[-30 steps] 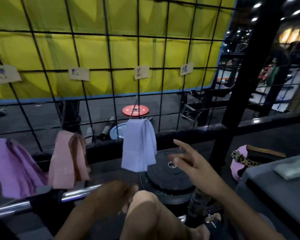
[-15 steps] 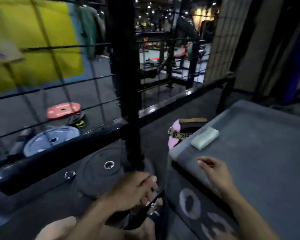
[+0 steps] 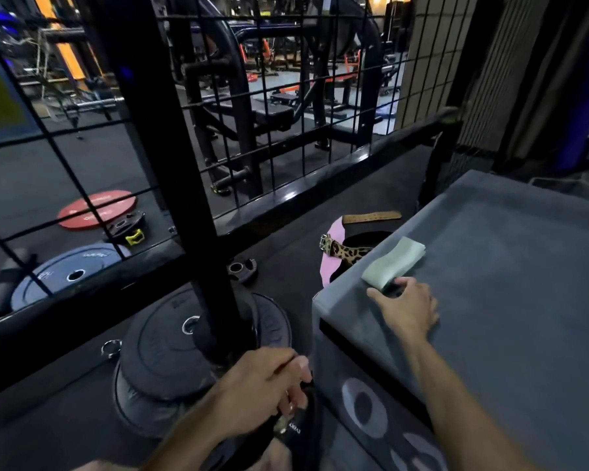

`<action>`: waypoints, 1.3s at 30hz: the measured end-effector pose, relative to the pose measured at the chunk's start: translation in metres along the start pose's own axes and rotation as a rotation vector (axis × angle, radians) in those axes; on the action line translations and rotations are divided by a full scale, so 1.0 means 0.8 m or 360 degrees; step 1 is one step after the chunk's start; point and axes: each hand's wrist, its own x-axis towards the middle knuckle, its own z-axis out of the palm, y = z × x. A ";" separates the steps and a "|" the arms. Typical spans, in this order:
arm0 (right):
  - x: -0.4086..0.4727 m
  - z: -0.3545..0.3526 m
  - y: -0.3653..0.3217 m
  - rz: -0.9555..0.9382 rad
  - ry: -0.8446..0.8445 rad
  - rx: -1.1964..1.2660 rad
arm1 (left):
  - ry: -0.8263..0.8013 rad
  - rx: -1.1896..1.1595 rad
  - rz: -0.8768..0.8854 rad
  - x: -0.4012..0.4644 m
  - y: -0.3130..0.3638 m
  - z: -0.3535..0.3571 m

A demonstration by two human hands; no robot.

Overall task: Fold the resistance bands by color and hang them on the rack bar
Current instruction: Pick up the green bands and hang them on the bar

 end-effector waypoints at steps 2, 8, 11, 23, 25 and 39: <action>0.006 0.004 0.001 0.0035 0.0012 0.0024 | -0.0007 -0.0013 0.0002 -0.001 -0.001 0.001; 0.020 0.009 0.005 0.0036 0.0093 0.0149 | -0.0021 -0.0105 -0.0040 -0.006 -0.004 -0.002; 0.026 0.011 0.005 0.0051 0.0112 0.0197 | -0.0032 -0.0104 -0.0045 -0.009 -0.004 -0.005; 0.036 0.017 -0.005 0.0215 0.0149 0.0204 | -0.0069 -0.0187 -0.0100 -0.011 -0.006 -0.010; 0.036 0.017 -0.007 0.0238 0.0161 0.0174 | -0.0082 -0.0205 -0.0105 -0.011 -0.007 -0.010; 0.009 -0.059 -0.053 -0.0365 -0.0002 0.0774 | 0.0042 -0.0181 -0.0005 -0.021 -0.008 -0.027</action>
